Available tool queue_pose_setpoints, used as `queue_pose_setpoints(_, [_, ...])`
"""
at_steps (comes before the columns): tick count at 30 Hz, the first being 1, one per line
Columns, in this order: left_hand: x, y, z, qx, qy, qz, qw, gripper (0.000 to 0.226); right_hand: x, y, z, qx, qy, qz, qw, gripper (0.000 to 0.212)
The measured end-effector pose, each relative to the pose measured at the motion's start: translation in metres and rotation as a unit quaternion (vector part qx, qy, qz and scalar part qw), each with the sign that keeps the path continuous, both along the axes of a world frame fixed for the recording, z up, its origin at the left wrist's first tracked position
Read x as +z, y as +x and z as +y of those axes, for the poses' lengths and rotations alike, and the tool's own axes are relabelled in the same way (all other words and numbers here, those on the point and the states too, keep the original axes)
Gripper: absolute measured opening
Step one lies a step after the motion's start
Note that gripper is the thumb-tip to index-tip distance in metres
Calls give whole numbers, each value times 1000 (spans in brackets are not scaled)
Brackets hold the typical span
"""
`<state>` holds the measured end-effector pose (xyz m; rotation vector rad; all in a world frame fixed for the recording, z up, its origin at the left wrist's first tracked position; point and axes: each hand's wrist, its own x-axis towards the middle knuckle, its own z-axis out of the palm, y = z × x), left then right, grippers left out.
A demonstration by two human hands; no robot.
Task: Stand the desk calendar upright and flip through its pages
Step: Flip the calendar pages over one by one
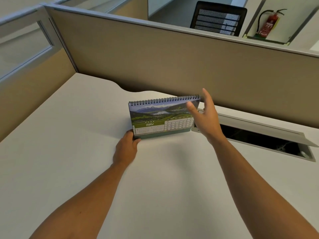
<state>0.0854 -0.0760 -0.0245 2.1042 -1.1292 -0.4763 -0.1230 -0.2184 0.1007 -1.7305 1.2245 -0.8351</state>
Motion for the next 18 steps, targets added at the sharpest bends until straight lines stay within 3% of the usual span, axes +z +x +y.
queue_pose_setpoints(4, [0,0,0,-1,-3,-1,1000,27,-23,0,8,-66,113,-90,987,67])
queue_pose_setpoints(6, [0,1,0,-2,-1,0,1000,27,-31,1,11,-75,104,-80,989,55])
queue_pose_setpoints(15, [0,-1,0,0,1,6,1000,28,-37,-3,14,-139,60,-53,987,45])
queue_pose_setpoints(18, [0,0,0,0,3,10,1000,30,-39,-10,11,-153,56,-52,985,32])
